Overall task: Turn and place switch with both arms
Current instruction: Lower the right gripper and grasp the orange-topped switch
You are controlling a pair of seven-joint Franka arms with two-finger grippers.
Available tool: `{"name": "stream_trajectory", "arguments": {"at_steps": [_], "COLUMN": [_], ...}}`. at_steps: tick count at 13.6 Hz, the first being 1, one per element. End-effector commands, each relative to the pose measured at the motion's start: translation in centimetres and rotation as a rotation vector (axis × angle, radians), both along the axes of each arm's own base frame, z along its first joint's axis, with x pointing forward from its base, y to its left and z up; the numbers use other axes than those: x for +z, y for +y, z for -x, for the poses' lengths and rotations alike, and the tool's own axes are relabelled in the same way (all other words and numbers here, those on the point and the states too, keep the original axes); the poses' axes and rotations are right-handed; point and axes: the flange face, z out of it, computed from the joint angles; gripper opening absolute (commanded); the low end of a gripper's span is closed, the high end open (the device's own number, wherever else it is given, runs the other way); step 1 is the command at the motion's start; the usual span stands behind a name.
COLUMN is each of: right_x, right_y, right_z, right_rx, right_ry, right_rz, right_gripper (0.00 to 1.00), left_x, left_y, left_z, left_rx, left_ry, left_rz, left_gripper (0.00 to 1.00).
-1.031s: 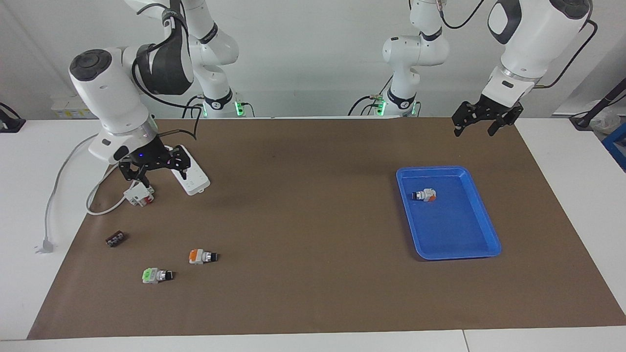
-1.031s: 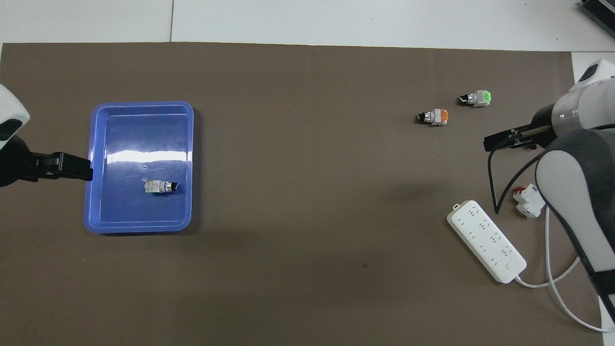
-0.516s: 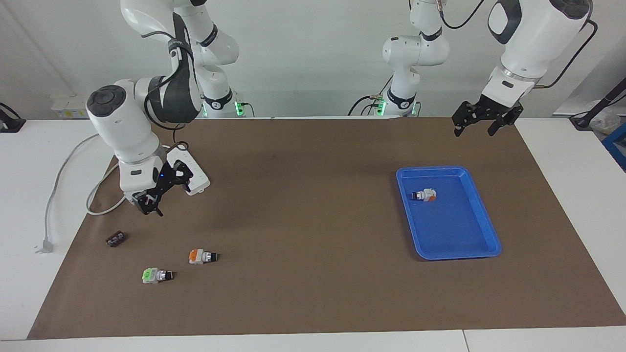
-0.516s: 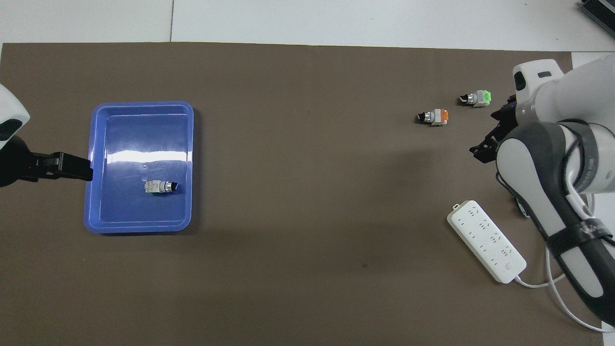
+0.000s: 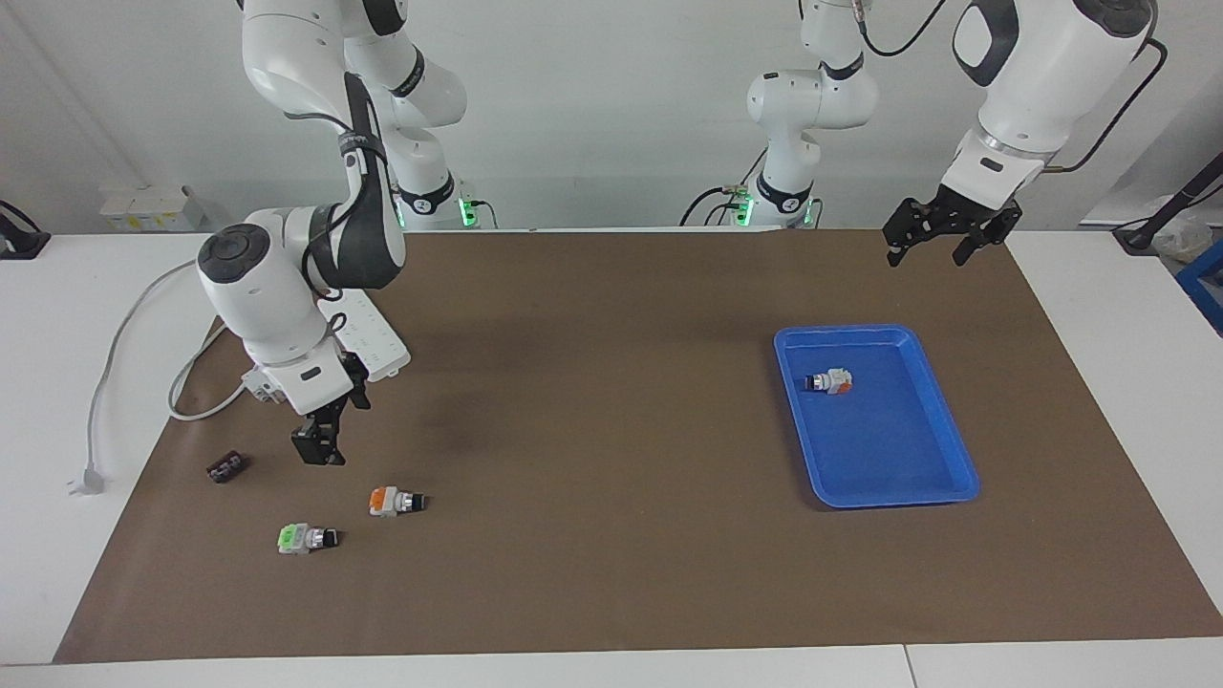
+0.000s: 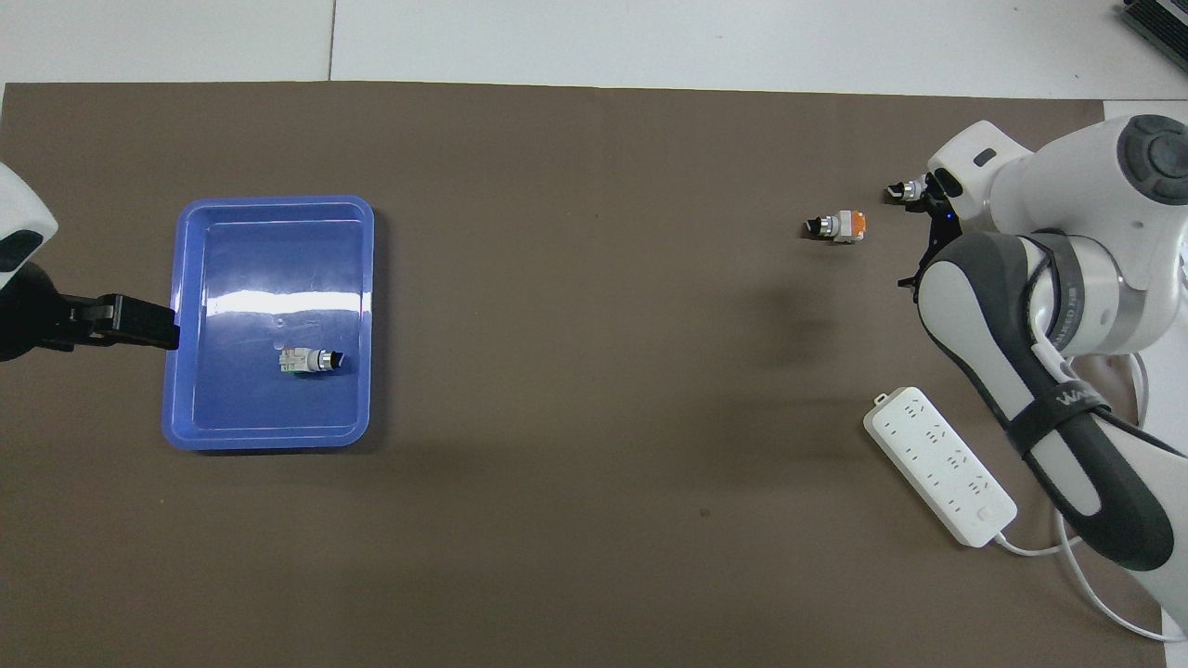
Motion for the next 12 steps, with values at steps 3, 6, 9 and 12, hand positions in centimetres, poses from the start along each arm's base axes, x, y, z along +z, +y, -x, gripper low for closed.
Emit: {"name": "stream_trajectory", "arguments": {"at_steps": [3, 6, 9, 12], "right_x": [-2.7, -5.0, -7.5, -9.4], "right_y": [-1.5, -2.6, -2.9, -2.5], "right_z": [-2.3, -4.3, -4.8, -5.5], "right_rx": [0.152, 0.203, 0.18, 0.159], "right_ry": [0.012, 0.026, 0.046, 0.052], "right_rz": [-0.041, -0.162, -0.239, -0.302], "right_gripper": [0.96, 0.91, 0.91, 0.91], "left_x": [0.2, 0.3, 0.3, 0.2], "left_y": [0.3, 0.3, 0.3, 0.3], "left_z": [0.7, 0.7, 0.7, 0.7], "left_rx": [-0.002, -0.002, -0.002, -0.002], "left_ry": [-0.002, -0.004, -0.004, -0.004], "left_rz": [-0.001, -0.001, -0.001, -0.001], "left_gripper": [1.0, 1.0, 1.0, 1.0]}}
